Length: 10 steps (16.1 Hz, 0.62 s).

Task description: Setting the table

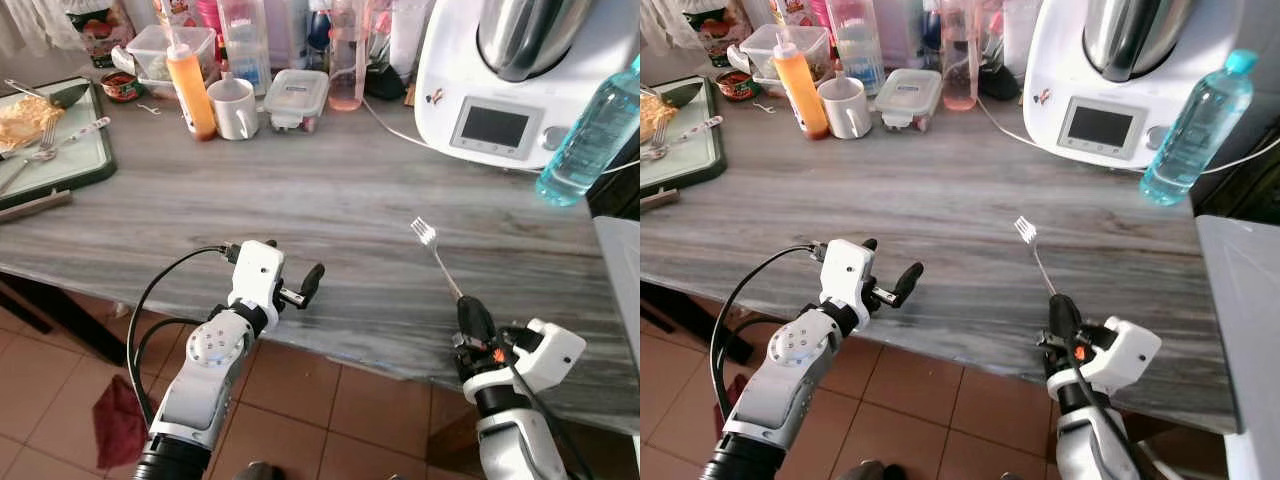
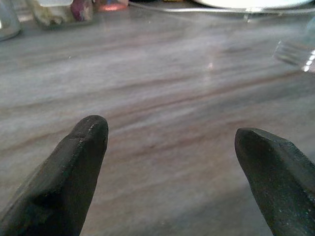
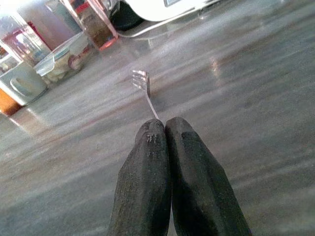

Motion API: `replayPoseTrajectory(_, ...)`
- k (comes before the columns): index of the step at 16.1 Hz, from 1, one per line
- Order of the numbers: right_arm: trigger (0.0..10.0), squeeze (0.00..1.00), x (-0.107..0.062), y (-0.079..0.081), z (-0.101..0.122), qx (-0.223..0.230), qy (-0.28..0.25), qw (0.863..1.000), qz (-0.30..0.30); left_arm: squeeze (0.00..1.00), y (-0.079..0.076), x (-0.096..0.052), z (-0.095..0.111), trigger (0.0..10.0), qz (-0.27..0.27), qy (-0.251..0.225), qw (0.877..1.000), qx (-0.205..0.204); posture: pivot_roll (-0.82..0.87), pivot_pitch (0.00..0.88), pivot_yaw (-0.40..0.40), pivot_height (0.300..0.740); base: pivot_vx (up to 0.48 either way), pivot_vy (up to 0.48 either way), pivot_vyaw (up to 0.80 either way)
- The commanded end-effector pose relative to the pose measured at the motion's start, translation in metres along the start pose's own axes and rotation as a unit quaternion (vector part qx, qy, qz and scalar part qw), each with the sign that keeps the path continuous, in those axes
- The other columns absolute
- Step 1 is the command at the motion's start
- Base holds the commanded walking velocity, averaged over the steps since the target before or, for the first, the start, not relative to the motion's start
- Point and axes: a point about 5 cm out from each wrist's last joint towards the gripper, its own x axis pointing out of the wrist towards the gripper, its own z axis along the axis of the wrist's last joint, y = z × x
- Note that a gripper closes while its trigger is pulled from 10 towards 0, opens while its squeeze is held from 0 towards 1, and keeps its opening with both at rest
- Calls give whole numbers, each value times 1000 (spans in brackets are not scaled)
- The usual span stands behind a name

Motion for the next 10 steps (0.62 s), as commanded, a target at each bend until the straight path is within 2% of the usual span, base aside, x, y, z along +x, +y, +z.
replayPoseTrajectory(1,10000,0,-7,0,-8,11,-7,999,-32,0,2,2,4,10000,-1,0,1000,6,63,195,51,714,0,0,0)
replayPoseTrajectory(3,10000,0,-7,-5,2,18,-42,997,-54,0,2,4,8,10000,-12,-5,1000,5,49,196,67,714,0,0,0)
replayPoseTrajectory(5,10000,0,-17,-16,15,76,-102,986,-107,0,2,7,6,10000,-24,3,1000,2,13,209,93,714,0,0,0)
replayPoseTrajectory(8,10000,0,-26,-18,7,87,-104,982,-131,0,-1,9,6,10000,-42,7,999,4,-22,219,121,714,0,0,0)
replayPoseTrajectory(10,10000,0,-32,-14,0,146,-105,975,-133,0,-7,14,6,10000,-64,7,998,5,-29,219,129,714,0,0,0)
